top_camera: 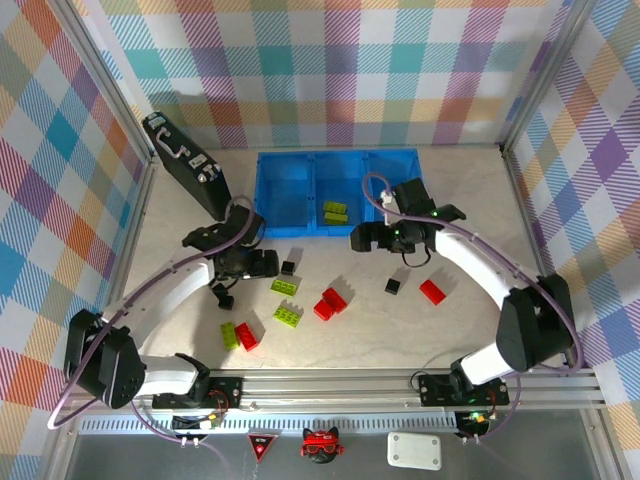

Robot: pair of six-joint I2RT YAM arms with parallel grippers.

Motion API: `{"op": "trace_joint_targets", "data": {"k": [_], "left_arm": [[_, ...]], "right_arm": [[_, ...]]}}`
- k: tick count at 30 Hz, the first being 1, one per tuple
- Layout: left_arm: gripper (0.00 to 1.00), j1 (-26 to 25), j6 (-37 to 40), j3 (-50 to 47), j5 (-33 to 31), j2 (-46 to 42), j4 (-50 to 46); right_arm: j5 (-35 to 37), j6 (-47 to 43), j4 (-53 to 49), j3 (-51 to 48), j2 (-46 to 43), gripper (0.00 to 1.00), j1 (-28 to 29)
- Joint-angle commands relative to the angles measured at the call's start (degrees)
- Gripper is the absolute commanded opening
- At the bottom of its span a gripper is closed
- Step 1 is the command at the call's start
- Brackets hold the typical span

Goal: Sort the legos into containers by color
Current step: Pick up the lego from the center of the table.

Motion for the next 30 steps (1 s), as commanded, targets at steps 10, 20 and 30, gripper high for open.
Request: {"op": "trace_joint_targets", "data": {"k": [10,20,30], "left_arm": [[0.89,-4.61,2.68,4.59,0.81,10.58,2.13],[0.82,-4.7,6.66,5.0,4.77,15.66,2.23],[0.8,-4.64,14.61,7.89,6.06,21.02,-0.42]], "right_arm": [[5.5,-1.61,-3.49,-5.64,-5.92,0.99,-0.21],[6.91,-2.81,-3.93,-5.6,-6.8,0.99,-0.21],[7.72,-3.59,-3.82,-5.65,-5.84,0.99,-0.21]]}}
